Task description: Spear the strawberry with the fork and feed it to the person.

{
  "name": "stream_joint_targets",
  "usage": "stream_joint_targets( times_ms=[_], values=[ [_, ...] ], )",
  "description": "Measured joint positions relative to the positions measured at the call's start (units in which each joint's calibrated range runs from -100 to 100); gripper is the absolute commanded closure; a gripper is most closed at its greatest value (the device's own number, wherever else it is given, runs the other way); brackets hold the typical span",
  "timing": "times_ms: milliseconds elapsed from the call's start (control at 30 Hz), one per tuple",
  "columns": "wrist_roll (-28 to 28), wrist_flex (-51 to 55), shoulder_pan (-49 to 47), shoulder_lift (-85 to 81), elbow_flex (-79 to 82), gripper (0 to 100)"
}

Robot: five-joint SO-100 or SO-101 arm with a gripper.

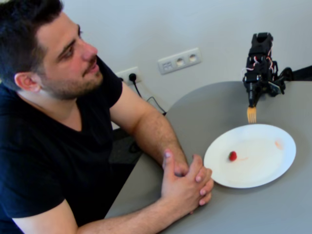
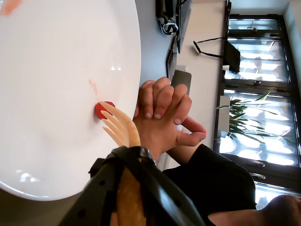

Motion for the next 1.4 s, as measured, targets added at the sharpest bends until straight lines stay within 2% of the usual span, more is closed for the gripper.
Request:
stream_joint_targets(
  times_ms=[1400],
  values=[
    [1.36,0.86,1.51,0.00,-0.09,99]
  ],
)
